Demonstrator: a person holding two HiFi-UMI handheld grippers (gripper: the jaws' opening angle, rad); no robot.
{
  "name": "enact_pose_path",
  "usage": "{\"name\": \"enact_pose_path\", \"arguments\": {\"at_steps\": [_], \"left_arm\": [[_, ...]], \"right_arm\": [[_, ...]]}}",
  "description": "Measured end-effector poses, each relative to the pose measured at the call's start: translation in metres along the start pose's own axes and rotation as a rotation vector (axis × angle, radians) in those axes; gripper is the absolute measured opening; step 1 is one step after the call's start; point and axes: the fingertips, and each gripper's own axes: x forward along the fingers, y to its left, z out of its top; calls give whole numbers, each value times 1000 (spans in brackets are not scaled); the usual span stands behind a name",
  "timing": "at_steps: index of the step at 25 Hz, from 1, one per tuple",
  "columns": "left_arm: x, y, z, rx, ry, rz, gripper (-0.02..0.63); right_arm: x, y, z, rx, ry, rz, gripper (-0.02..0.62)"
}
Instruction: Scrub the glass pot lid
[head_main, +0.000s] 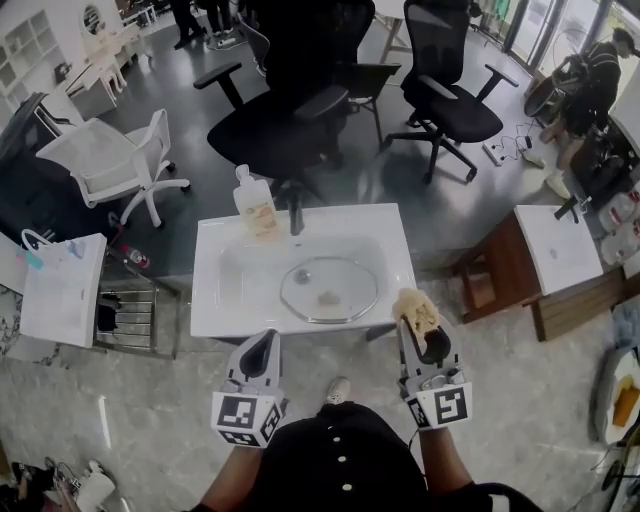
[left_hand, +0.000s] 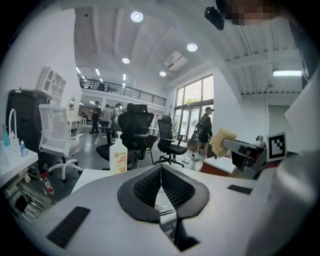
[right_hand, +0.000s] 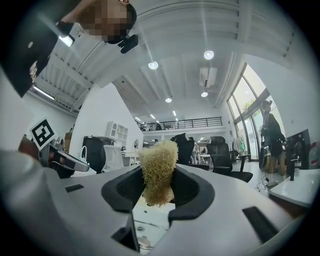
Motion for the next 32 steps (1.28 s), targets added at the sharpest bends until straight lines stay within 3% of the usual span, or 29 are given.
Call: {"name": "enact_pose_path", "arguments": {"at_steps": [12, 23, 32], "left_arm": [[61, -19, 4, -24, 18, 24, 26], [90, -15, -2, -36, 42, 20, 26], [120, 4, 19, -33, -2, 1, 26]], "right_arm": [[34, -53, -10, -3, 3, 49, 158], [49, -70, -23, -2, 22, 42, 158], [76, -78, -15, -30, -5, 30, 158]]}}
